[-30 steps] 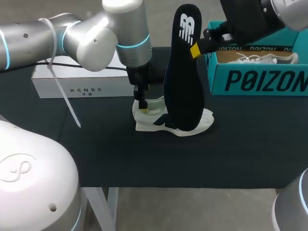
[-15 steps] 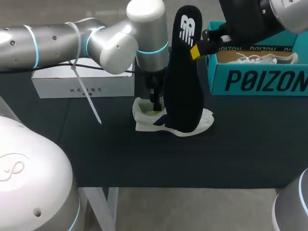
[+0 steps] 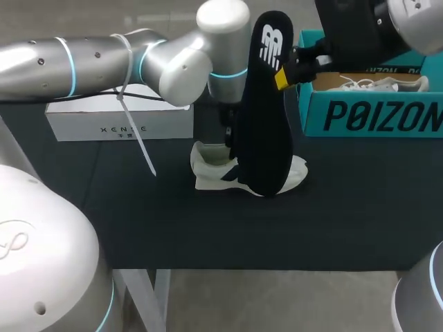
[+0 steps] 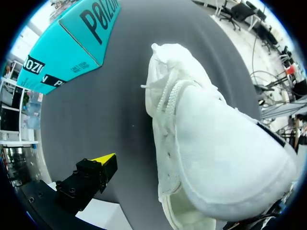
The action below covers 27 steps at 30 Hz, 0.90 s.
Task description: Take the shoe out of the shoebox, open the shoe tongue, remove and reinsert the insole, then place the shoe into the shoebox
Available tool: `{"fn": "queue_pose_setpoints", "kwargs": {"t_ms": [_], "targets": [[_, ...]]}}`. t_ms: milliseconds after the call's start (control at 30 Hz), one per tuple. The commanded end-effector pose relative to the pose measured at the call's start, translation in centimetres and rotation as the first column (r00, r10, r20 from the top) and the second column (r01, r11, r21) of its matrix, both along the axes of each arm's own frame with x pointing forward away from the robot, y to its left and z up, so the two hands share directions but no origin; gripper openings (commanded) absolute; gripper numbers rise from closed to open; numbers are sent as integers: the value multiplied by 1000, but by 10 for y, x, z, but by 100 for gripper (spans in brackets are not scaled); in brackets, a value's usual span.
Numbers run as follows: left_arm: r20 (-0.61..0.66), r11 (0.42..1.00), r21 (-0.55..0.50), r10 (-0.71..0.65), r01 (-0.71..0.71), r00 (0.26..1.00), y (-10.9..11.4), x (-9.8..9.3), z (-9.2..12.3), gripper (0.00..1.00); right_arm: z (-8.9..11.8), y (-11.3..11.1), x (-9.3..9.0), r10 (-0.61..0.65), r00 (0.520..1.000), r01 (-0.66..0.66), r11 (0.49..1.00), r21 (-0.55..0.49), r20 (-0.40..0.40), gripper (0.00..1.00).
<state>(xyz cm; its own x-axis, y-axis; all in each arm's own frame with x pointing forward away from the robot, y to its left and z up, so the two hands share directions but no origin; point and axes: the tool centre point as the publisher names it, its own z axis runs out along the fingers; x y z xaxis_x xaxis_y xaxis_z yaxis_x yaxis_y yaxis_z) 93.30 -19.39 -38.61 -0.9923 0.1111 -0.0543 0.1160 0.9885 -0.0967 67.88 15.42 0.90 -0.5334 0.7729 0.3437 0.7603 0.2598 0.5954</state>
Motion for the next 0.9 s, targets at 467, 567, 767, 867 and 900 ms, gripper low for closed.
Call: {"fn": "queue_pose_setpoints", "kwargs": {"t_ms": [467,567,767,867,900], "targets": [[-121,997,-30,-76,73,990,8,-5,1,0,-1,0,8,-2,1000,2,1000,2,-17,0],[-101,995,-15,-95,94,990,6,-6,5,0,-1,-1,10,1,1000,-1,1000,2,-17,0],[-39,994,14,-107,108,993,3,-6,9,0,-1,-1,15,9,1000,-9,1000,6,-16,0],[-39,994,14,-107,108,993,3,-6,9,0,-2,0,17,11,1000,-10,1000,9,-18,0],[-39,994,14,-107,108,993,3,-6,9,0,-3,0,18,10,1000,-10,1000,10,-19,0]]}}
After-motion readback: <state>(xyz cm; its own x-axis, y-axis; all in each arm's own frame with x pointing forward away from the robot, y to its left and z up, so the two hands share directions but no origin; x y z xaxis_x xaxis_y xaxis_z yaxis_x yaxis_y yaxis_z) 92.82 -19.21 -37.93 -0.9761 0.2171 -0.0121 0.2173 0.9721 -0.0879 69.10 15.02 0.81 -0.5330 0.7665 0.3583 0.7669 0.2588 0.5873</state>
